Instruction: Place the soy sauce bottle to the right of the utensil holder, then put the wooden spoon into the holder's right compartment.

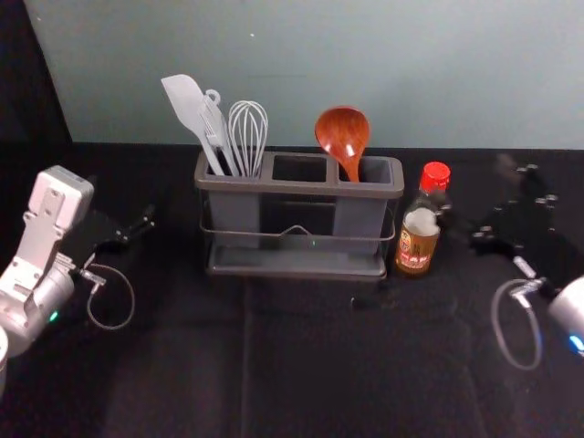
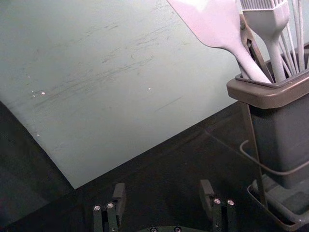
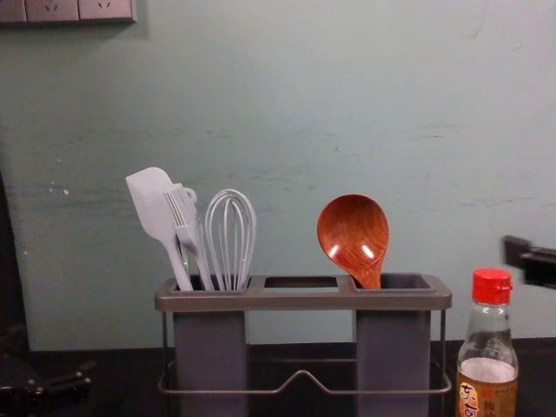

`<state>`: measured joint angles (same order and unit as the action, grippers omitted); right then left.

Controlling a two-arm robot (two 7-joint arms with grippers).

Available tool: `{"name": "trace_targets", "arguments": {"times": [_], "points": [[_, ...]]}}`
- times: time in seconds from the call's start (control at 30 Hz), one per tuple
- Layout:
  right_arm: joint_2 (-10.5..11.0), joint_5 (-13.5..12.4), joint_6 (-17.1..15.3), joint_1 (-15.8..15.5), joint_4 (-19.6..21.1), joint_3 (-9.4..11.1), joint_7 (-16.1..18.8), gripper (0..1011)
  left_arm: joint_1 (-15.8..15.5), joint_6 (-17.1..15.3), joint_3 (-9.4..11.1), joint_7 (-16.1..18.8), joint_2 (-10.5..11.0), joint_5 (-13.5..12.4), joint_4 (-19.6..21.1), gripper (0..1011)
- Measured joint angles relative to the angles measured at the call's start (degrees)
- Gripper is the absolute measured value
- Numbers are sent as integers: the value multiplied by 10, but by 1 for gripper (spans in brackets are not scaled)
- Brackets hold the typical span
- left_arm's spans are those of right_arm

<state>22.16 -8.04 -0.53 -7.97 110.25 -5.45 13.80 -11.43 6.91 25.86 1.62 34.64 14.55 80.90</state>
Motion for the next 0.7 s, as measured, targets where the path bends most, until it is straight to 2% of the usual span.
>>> {"name": "trace_targets", "arguments": {"times": [0.17, 0.27, 0.37, 0.43, 0.6, 0.7], "points": [[-6, 4, 8, -2, -21, 39, -21, 1002, 0, 0, 0, 0, 0, 0, 0, 1005], [-9, 9, 8, 4, -35, 51, -30, 1002, 0, 0, 0, 0, 0, 0, 0, 1005], [-14, 27, 8, 22, -66, 61, -43, 1002, 0, 0, 0, 0, 0, 0, 0, 1005], [-14, 31, 8, 25, -73, 61, -46, 1002, 0, 0, 0, 0, 0, 0, 0, 1005], [-22, 72, 3, 64, -141, 49, -59, 1002, 0, 0, 0, 0, 0, 0, 0, 1005], [-26, 85, 6, 80, -169, 41, -60, 1002, 0, 0, 0, 0, 0, 0, 0, 1005]]}}
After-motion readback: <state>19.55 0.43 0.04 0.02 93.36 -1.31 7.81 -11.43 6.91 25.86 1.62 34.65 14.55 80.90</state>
